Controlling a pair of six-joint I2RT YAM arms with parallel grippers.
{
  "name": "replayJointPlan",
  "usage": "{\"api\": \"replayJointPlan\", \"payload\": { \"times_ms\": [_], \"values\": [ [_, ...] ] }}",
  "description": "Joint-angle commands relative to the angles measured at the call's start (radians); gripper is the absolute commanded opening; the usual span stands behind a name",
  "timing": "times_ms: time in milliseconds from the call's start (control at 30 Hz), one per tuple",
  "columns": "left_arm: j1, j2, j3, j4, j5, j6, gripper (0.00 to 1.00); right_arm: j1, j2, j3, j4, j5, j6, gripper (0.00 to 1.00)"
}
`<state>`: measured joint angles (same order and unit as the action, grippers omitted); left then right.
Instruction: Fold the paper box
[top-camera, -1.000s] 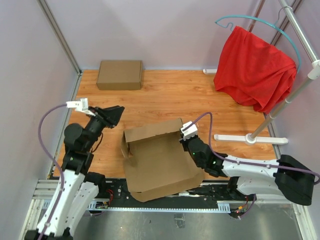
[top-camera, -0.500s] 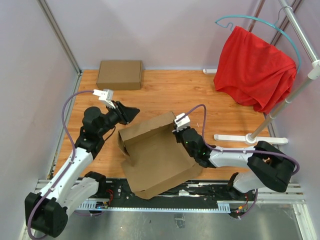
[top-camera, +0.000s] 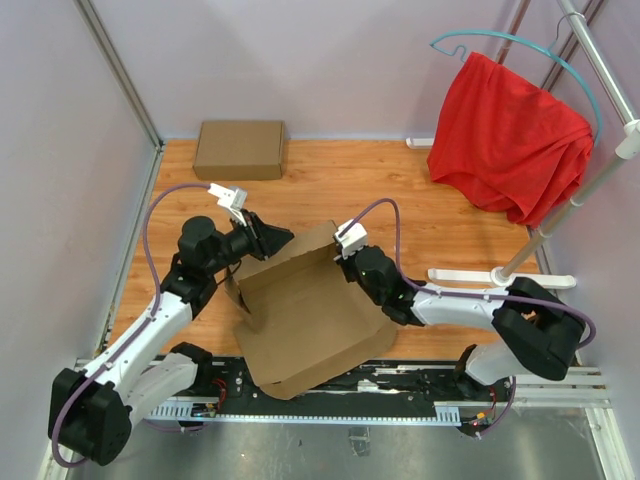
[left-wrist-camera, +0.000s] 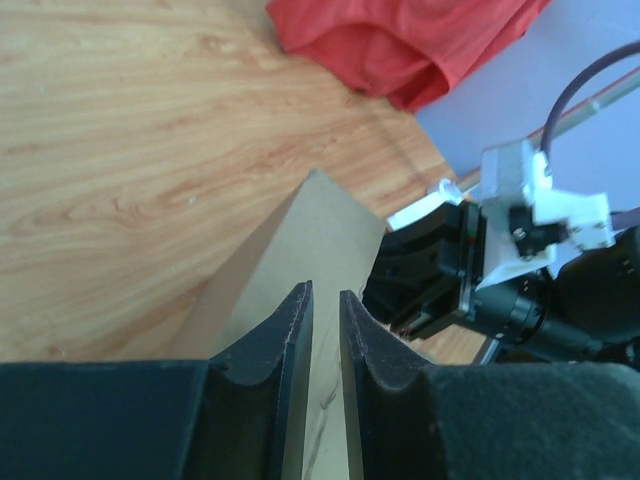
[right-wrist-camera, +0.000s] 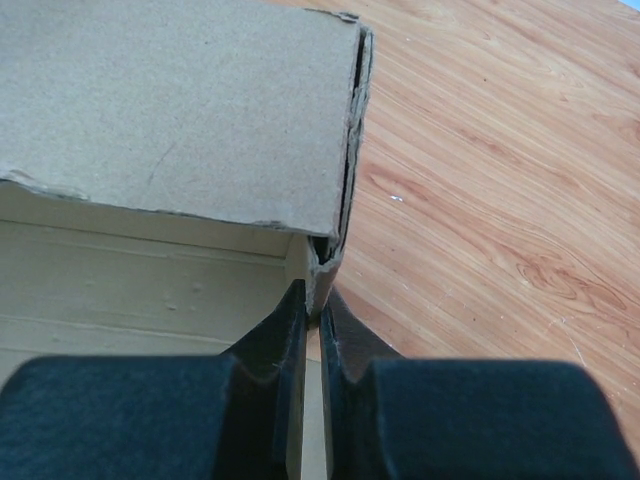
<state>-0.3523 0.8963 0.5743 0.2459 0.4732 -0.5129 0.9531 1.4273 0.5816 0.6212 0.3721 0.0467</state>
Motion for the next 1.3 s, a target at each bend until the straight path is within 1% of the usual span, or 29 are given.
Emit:
{"api": "replayJointPlan", "payload": {
  "times_ms": [0,200,233,333,433,500,567,700,800,867,967,1067,1100,1133,1267],
  "values": [
    [-0.033,0.018,-0.042,0.019,-0.011,0.022,0.22,-0.014,0.025,0.032,-0.044,-0.022,-0.025,0.06],
    [-0.067,0.049,-0.044,-0.03,-0.072,0.057,0.2,-0.014,0.07,0.057,-0.022,-0.021,-0.013,0.08],
    [-0.073,0.052,-0.043,-0.038,-0.085,0.063,0.2,-0.014,0.077,0.06,-0.016,-0.021,-0.009,0.11],
    [-0.084,0.063,-0.041,-0.06,-0.12,0.08,0.2,-0.014,0.096,0.055,0.017,-0.022,0.003,0.29],
    [-0.088,0.071,-0.032,-0.079,-0.144,0.091,0.2,-0.014,0.11,0.033,0.067,-0.027,0.014,0.41],
    [-0.089,0.072,-0.028,-0.088,-0.156,0.095,0.2,-0.014,0.119,0.017,0.108,-0.031,0.017,0.44],
    [-0.09,0.069,-0.026,-0.09,-0.164,0.096,0.2,-0.014,0.133,0.009,0.139,-0.04,0.018,0.43],
    [-0.09,0.066,-0.016,-0.104,-0.173,0.099,0.19,-0.017,0.175,0.005,0.209,-0.06,0.017,0.41],
    [-0.09,0.061,-0.014,-0.107,-0.174,0.099,0.19,-0.017,0.212,-0.007,0.302,-0.074,0.019,0.35],
    [-0.09,0.057,-0.012,-0.112,-0.179,0.099,0.19,-0.017,0.244,-0.012,0.382,-0.072,0.021,0.27],
    [-0.094,0.055,-0.002,-0.125,-0.198,0.107,0.18,-0.016,0.302,-0.016,0.498,-0.042,0.021,0.12],
    [-0.108,0.057,0.009,-0.157,-0.249,0.12,0.17,-0.003,0.33,0.003,0.498,0.079,0.036,0.02],
    [-0.116,0.058,0.014,-0.169,-0.271,0.127,0.16,0.004,0.333,0.011,0.488,0.147,0.034,0.01],
    [-0.123,0.058,0.016,-0.178,-0.292,0.13,0.16,0.011,0.334,0.012,0.488,0.171,0.029,0.01],
    [-0.143,0.066,0.023,-0.203,-0.352,0.14,0.16,0.023,0.34,0.015,0.487,0.218,0.029,0.01]
  ]
}}
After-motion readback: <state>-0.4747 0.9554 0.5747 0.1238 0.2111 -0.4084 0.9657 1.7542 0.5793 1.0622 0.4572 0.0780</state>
